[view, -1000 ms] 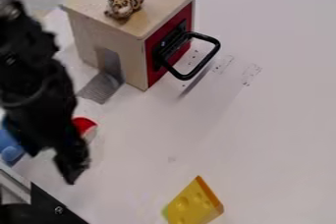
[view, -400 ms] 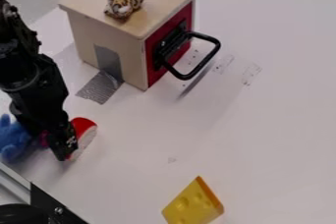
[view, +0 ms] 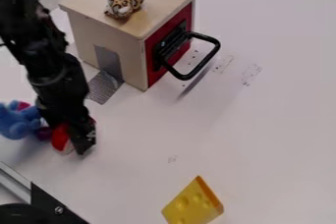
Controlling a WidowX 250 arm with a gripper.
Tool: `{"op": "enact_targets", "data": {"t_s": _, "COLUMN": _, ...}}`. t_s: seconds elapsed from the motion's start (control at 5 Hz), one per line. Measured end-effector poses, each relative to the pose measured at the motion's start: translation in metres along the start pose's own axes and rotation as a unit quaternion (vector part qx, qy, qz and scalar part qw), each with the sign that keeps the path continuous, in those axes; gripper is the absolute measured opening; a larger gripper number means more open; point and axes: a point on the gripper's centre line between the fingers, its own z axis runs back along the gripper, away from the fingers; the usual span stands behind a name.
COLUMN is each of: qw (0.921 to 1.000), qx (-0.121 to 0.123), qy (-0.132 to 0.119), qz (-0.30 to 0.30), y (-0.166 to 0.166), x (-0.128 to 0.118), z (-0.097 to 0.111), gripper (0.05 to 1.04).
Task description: Move the red object to the top middle of the table
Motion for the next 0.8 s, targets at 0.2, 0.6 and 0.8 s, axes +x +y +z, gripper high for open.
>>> {"op": "enact_targets", "data": {"t_s": 0.2, "qw": 1.0, "qx": -0.002, "qy": 0.003, "qz": -0.009, "y": -0.016, "x": 0.012, "z": -0.005, "gripper": 0.681}}
{"op": "enact_targets", "data": {"t_s": 0.6, "qw": 0.999, "qx": 0.036, "qy": -0.006, "qz": -0.026, "y": -0.067, "x": 0.047, "z": 0.048, "gripper": 0.585}}
{"op": "enact_targets", "data": {"t_s": 0.8, "qw": 0.9993, "qx": 0.037, "qy": -0.001, "qz": -0.007, "y": -0.091, "x": 0.079, "z": 0.083, "gripper": 0.585}}
